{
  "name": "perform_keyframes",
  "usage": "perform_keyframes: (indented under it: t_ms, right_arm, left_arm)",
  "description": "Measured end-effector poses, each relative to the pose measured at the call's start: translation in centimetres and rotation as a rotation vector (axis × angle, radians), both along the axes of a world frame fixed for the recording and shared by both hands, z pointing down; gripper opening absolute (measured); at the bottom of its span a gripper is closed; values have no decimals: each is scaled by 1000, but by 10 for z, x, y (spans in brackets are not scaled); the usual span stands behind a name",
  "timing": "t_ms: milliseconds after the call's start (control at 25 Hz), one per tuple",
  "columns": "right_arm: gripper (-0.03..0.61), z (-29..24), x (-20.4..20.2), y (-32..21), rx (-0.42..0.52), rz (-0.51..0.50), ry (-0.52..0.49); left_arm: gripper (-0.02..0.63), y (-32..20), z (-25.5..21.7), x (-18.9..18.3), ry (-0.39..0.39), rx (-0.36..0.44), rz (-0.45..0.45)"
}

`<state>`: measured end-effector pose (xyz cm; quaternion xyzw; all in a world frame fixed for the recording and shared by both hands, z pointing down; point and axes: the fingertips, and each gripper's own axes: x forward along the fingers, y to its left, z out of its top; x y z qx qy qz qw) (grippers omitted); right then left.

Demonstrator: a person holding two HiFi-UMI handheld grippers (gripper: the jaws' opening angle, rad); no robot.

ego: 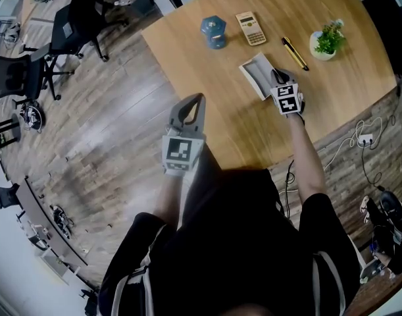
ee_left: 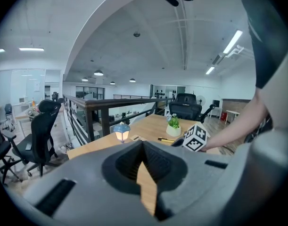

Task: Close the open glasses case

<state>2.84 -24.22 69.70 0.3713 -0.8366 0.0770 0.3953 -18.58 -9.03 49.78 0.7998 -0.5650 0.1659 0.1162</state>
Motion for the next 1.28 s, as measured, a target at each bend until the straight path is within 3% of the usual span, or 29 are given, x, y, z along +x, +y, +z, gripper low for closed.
perform_keyframes:
  t_ms: [200,280,360,480,600,720,760,840,1000,1280]
  right_arm:
    - [25,-9,-24,23,295,-246,432]
    - [35,-8,-30,33,363,-308,531]
    - [47,-5,-35,42,379,-346,567]
    - [97,3,-44,56,292,-398,528]
    - [146,13,-54,76,112,-419,394]
    - [101,14,-53,72,-32,-257,182]
    - [47,11,-50,67,-73,-182,107]
    - [15,10,-46,60,-136,-105,28]
    - [15,15,-51,63,-94,-184,179]
    - [15,18,-50,61,-121,-129,191]
  left_arm:
    - [-2,0,3,6,12,-8,9]
    - [-2,-1,6,8,22,-18,12]
    - [-2,0,8,9,25,-25,14]
    - [-2,0,12,10,32,-35,18]
    - [-2,3,18,11,43,-55,25]
    - [-2,4,19,13,55,-67,24]
    - [-2,5,19,14,59,-68,23]
    - [-2,6,20,14,53,-65,30]
    - [-2,8,23,12,51,-68,28]
    - [-2,10,21,10,43,-67,26]
